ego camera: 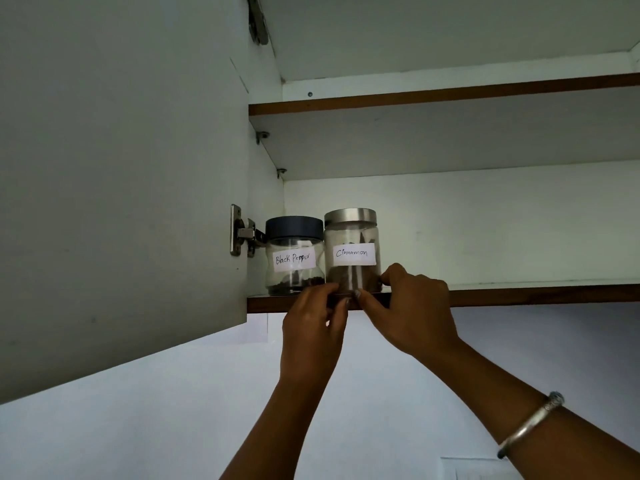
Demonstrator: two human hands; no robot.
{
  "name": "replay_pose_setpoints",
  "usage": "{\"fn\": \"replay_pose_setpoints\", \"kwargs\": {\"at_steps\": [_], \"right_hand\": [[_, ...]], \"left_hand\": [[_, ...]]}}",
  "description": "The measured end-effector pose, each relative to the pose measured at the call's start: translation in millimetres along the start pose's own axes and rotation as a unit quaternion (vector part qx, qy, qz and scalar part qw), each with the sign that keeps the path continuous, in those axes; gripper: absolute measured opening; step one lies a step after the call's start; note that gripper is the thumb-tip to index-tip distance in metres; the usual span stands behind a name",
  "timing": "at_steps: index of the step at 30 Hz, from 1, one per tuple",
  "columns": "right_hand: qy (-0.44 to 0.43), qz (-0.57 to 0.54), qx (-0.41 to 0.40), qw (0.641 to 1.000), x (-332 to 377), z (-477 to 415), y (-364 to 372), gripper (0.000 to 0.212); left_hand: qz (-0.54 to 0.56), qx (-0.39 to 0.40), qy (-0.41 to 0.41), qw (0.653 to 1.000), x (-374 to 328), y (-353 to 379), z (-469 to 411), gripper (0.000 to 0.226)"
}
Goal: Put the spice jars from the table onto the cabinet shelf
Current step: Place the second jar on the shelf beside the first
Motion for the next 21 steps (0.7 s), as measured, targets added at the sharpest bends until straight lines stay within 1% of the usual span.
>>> {"fn": "replay_pose_setpoints", "kwargs": {"at_steps": [3,4,5,7,8,10,13,15,18,21], "right_hand": [[-0.023,-0.057,0.014,0.998,-2,7,-6,0.044],[-0.028,-0.064,0.025,0.997,-3,10,-9,0.048],[-0.033,-0.049,0.046,0.997,-4,13,-9,0.056],[-0.058,0.030,0.105,0.992,-8,24,-9,0.078],[-0.079,0.067,0.127,0.986,-10,31,-9,0.085],[-0.106,0.095,0.165,0.976,-13,46,-12,0.093],[-0.101,0.095,0.234,0.962,-16,68,-24,0.097],[-0.091,0.095,0.278,0.952,-19,84,-36,0.097],[-0.081,0.114,0.313,0.939,-30,115,-59,0.097],[-0.041,0.121,0.347,0.929,-51,151,-84,0.096]], "left_hand": [[0.012,0.021,-0.044,0.999,-2,-1,1,0.031],[0.014,0.033,-0.055,0.998,-4,-2,4,0.034],[0.011,0.048,-0.061,0.997,-6,-3,6,0.038],[-0.004,0.098,-0.069,0.993,-13,-5,13,0.050],[-0.011,0.128,-0.074,0.989,-17,-6,19,0.056],[-0.030,0.184,-0.070,0.980,-26,-6,34,0.066],[-0.026,0.245,-0.054,0.968,-47,-6,60,0.072],[-0.011,0.272,-0.047,0.961,-62,-6,75,0.073],[0.013,0.319,-0.026,0.947,-90,-3,98,0.075],[0.033,0.364,-0.010,0.931,-119,6,126,0.075]]}}
Point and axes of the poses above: each hand's wrist, its own z-axis away from the middle knuckle, its own y-axis out of the palm, x = y × z, the point moved 4 cm from there along -z, towards the middle knuckle, and after that the axes turned 2 degrees about z, right-handed, at the moved point
